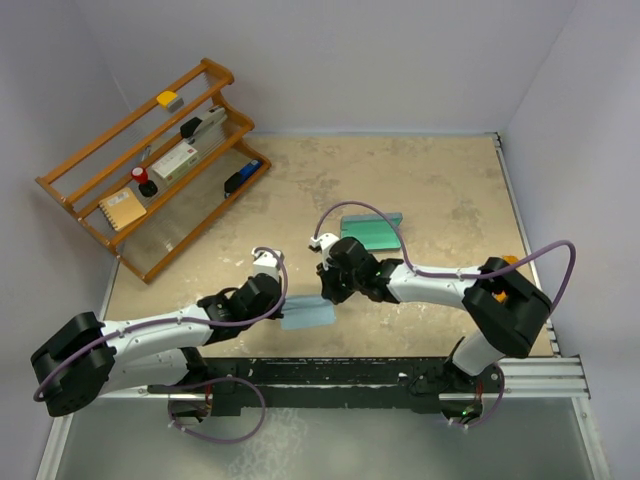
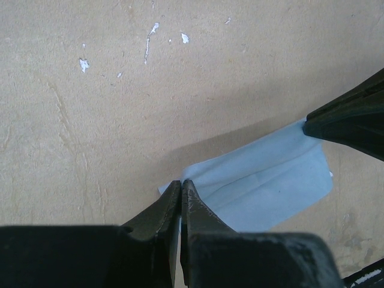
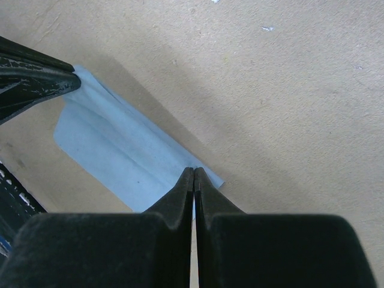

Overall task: Organize the sunglasses
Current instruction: Fold the glasses cleaning cloth at the center of the board.

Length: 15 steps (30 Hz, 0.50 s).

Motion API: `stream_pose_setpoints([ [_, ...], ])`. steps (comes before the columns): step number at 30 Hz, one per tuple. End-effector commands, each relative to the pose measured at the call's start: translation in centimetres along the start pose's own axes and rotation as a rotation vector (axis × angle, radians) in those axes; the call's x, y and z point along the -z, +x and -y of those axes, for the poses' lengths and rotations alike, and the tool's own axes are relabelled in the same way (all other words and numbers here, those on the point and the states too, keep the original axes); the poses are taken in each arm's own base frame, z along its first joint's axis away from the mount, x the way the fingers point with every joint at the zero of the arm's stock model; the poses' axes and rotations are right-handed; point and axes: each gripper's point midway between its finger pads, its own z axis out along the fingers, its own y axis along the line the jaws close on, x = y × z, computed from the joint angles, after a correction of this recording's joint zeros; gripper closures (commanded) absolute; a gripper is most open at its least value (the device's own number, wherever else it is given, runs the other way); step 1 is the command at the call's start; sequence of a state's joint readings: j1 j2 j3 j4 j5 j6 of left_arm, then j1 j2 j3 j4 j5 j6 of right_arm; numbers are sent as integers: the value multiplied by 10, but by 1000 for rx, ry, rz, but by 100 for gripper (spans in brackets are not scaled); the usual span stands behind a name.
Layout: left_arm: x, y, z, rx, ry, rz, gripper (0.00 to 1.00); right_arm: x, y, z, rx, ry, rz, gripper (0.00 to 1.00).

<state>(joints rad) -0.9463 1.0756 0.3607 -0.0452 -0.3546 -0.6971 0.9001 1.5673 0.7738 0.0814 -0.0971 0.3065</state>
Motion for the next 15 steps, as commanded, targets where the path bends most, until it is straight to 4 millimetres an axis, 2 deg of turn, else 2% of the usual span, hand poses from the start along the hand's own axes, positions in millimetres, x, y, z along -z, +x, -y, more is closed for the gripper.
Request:
stream_pose_setpoints([
  [1,3,-11,7,28,12,39,100,9,-10,-8,11,-23,48,100],
  [15,7,-7,14,37,32,37,100,13,-5,-9,12,-23,45,100],
])
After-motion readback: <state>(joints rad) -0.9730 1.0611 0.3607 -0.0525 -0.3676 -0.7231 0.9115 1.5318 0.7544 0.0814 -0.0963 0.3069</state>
